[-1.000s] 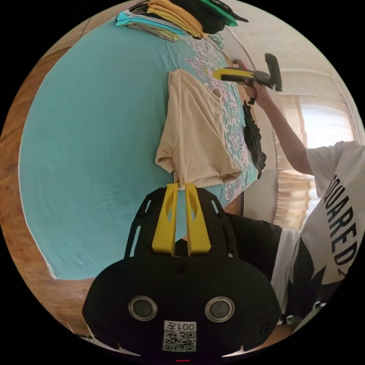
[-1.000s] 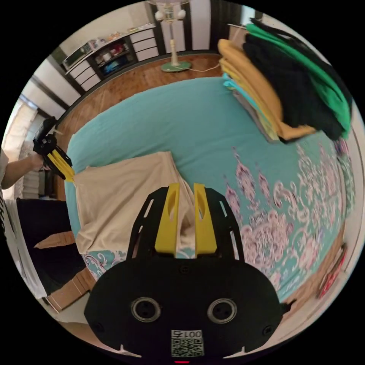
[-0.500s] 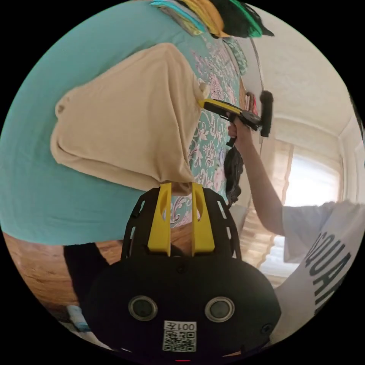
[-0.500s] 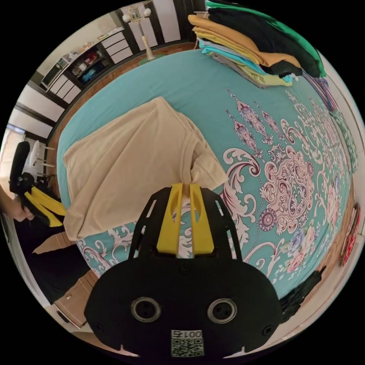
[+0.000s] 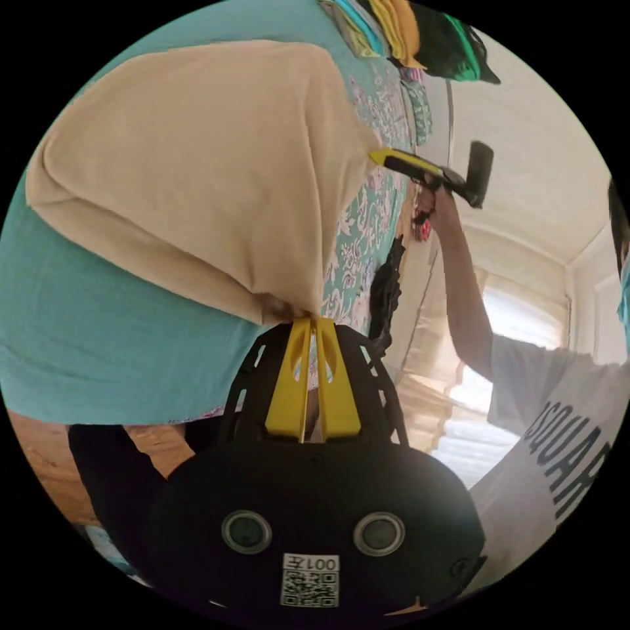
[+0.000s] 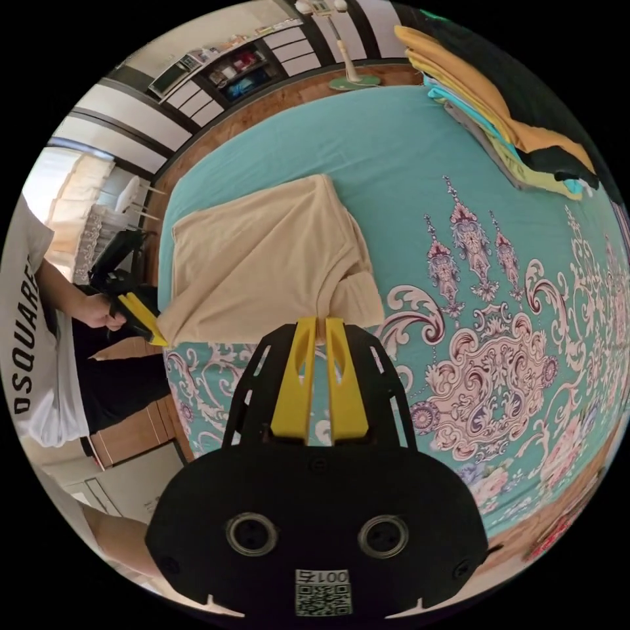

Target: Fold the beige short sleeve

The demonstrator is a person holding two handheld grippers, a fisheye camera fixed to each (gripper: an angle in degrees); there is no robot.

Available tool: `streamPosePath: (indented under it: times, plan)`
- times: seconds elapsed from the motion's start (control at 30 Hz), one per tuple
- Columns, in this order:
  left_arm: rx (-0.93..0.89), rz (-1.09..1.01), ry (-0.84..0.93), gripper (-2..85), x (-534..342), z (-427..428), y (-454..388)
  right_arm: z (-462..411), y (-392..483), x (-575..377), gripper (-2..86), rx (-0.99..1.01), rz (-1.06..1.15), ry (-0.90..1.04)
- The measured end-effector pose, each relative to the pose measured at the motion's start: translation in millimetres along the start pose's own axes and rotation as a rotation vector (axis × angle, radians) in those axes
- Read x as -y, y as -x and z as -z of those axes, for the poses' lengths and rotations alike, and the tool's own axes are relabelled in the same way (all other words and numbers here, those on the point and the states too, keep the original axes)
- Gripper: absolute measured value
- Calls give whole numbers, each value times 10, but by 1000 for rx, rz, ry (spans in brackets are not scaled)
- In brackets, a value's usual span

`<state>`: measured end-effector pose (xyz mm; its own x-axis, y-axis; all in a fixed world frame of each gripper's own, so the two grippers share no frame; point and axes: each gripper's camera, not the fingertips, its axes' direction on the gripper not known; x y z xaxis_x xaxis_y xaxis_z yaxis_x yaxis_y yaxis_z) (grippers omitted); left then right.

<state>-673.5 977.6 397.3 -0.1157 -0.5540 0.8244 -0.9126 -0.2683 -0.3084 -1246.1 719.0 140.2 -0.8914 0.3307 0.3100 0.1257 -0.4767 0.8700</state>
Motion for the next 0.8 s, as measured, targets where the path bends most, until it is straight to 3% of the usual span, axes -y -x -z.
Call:
streamPosePath:
  times: [0.4,0.5,0.6,0.67,0.73,0.8]
  plan:
    - [5,-92,35,-3,-203,-241,41,-643,-63,6,18,107,-75,-2]
    - [-30,-78,95,10,-298,-241,66,-749,337,-16,25,-54,-67,12]
    - [76,-100,75,19,-398,29,44,-853,870,-37,21,-382,-62,71]
    - [229,-129,17,29,-397,324,-6,-910,1289,-152,17,-724,-108,39]
    - [358,-164,-29,37,-358,515,-73,-906,1594,-264,19,-818,-217,-66]
    - [483,-215,-51,42,-307,623,-153,-963,1951,-361,23,-723,-267,-131]
